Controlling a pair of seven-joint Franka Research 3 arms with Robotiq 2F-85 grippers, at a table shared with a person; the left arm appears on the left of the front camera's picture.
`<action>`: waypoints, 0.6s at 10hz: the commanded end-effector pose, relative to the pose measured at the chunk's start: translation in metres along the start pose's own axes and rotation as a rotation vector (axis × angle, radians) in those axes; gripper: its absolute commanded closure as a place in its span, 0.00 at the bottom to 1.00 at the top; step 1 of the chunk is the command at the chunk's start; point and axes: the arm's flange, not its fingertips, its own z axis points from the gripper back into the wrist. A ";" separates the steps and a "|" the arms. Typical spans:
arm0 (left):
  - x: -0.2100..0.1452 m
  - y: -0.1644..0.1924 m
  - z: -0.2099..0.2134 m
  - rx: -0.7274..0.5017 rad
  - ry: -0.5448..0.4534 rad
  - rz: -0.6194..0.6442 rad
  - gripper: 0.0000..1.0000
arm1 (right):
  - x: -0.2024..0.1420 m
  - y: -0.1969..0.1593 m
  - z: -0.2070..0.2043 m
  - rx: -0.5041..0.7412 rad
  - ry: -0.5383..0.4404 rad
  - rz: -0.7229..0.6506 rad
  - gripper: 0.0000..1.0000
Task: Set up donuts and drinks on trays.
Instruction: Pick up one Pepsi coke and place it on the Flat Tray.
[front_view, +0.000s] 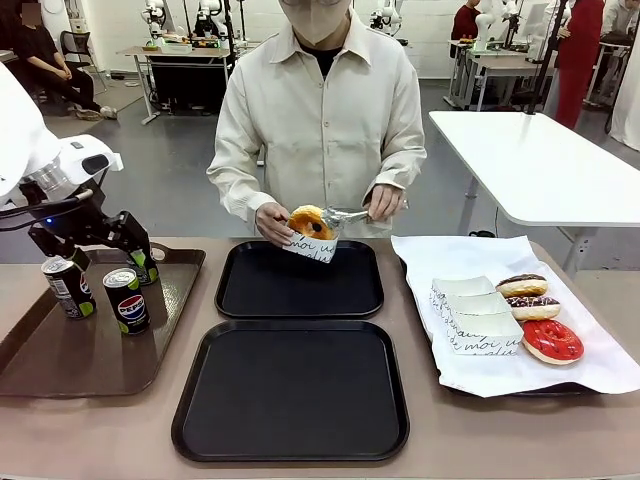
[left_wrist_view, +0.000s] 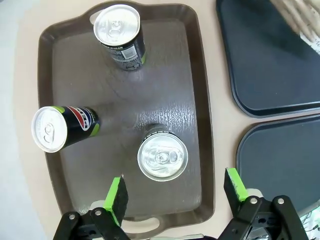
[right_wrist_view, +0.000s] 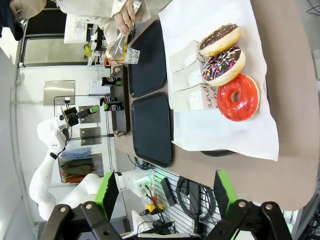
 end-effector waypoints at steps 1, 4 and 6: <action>-0.002 -0.001 0.002 0.012 0.004 -0.004 0.00 | 0.000 -0.001 0.001 0.017 -0.004 0.006 0.00; 0.000 0.000 0.001 -0.004 -0.002 0.000 0.00 | 0.000 -0.001 0.001 0.017 -0.004 0.006 0.00; 0.020 -0.011 -0.019 0.101 0.052 -0.012 0.00 | 0.000 -0.001 0.001 0.017 -0.004 0.006 0.00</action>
